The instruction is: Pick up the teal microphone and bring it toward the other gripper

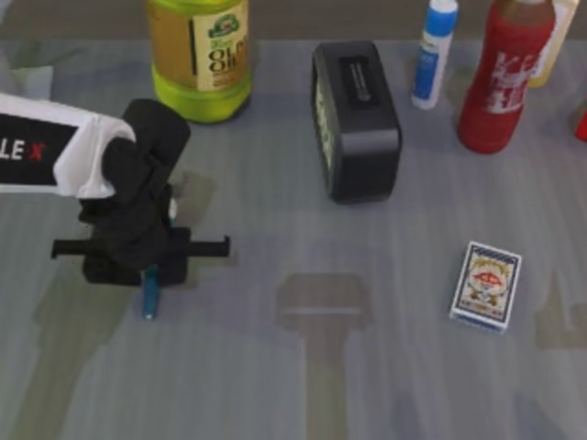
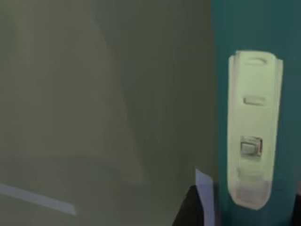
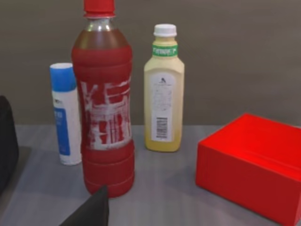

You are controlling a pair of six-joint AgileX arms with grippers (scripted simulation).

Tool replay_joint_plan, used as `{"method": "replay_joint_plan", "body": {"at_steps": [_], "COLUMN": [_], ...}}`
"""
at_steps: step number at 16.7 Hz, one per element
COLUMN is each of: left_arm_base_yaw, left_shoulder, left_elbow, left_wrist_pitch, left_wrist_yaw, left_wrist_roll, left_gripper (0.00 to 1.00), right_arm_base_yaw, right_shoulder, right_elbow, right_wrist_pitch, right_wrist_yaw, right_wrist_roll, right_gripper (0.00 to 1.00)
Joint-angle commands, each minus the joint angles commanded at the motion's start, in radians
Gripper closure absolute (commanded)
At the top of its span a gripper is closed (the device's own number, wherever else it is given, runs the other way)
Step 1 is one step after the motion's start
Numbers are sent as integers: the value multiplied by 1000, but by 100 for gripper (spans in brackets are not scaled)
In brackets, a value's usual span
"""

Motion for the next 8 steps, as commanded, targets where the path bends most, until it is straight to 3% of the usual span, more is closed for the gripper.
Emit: {"method": "replay_joint_plan", "body": {"at_steps": [4,8], "left_arm_base_yaw": [0,7], "left_shoulder": [-23,-75], "left_elbow": [-20,-79], "left_wrist_pitch": [104,354], "left_wrist_yaw": [42,136], "left_wrist_roll": [29,89], "left_gripper": [100,100], "right_arm_base_yaw": [0,0], "right_shoulder": [0,0], "right_elbow": [0,0], "right_wrist_pitch": [0,0], "right_wrist_yaw": [0,0], "right_wrist_roll": [0,0], "right_gripper": [0,0]}}
